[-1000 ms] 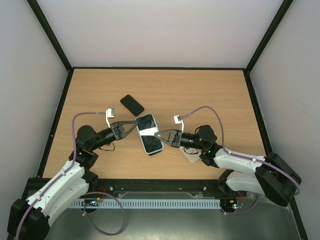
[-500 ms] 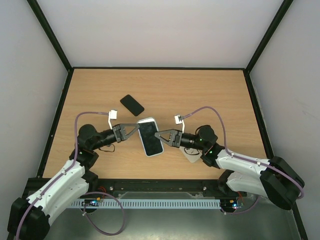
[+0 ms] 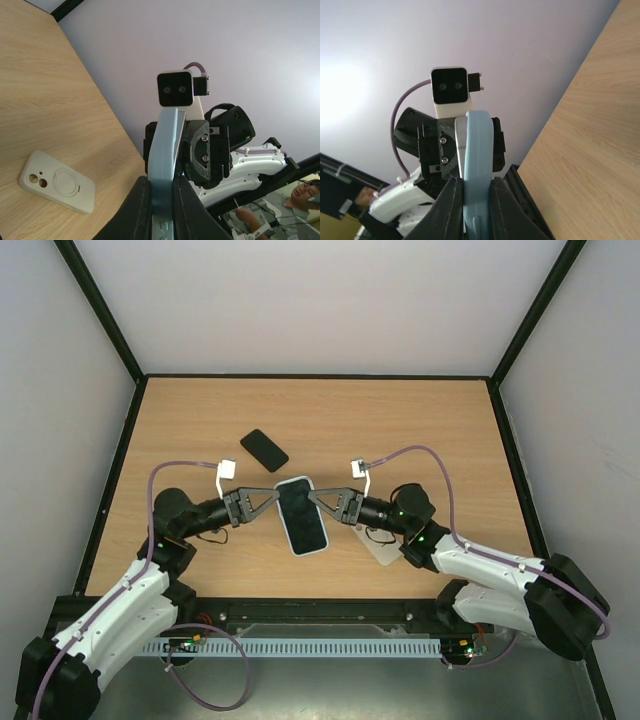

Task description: Put the phone into the phone case

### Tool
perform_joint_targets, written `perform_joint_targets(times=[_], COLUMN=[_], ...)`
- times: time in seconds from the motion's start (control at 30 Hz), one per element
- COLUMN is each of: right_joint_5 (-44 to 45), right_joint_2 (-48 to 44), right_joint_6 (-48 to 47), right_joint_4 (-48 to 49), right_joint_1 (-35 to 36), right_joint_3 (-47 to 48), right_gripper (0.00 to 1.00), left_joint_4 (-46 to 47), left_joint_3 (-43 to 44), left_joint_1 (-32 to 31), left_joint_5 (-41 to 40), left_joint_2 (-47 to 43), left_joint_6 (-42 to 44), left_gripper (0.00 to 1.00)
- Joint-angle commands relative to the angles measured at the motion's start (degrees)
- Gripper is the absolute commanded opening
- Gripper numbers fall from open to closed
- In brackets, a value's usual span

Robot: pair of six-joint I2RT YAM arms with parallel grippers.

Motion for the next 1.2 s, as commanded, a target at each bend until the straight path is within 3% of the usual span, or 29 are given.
perform_joint_targets(times=[0.0,0.17,0.27,0.33,0.47,0.6,0.67,0.8,1.17], right_joint_5=[0.6,-0.5,-1.4,-1.8,-1.9,-1.4,-0.4,0.2,-1.3], right_joint_2=[0.7,1.9,3.2,3.9,3.9,2.9,2.0,1.1,2.3], right_joint_6=[-1.7,-1.9,-1.0,-0.1,0.0,-0.7,-1.0,-0.5,-2.2], right_joint_4=[3.4,5.7,6.7,8.4,8.9,6.3,4.2,3.1,0.6], right_joint_1=[0.3,0.3,0.3,0.3,0.3,0.4,0.4,0.3,0.3], right_joint_3=[3.1,2.0,2.1,1.5,0.7,0.7,1.1,1.6,4.0], right_gripper=[0.04,0.02,0.02,0.02,0.05,0.25,0.40,0.50,0.51], left_joint_4=[1.2,1.7,1.6,1.4,1.7,0.6,-0.3,-0.7,-1.8], left_joint_3=[1.6,1.9,2.0,2.1,2.3,2.7,3.2,3.9,5.2], left_joint_1=[0.1,0.1,0.1,0.1,0.1,0.2,0.2,0.2,0.2], left_joint_5=[2.9,2.3,1.8,1.5,2.0,2.4,2.7,4.8,8.7], left_joint_2=[-0.1,-0.2,1.1,2.5,3.6,3.2,3.0,2.8,2.2], left_joint_6=[0.2,-1.1,-0.7,-0.6,0.3,1.6,2.4,3.1,4.2], left_gripper=[0.08,0.39,0.43,0.39,0.19,0.05,0.03,0.02,0.02])
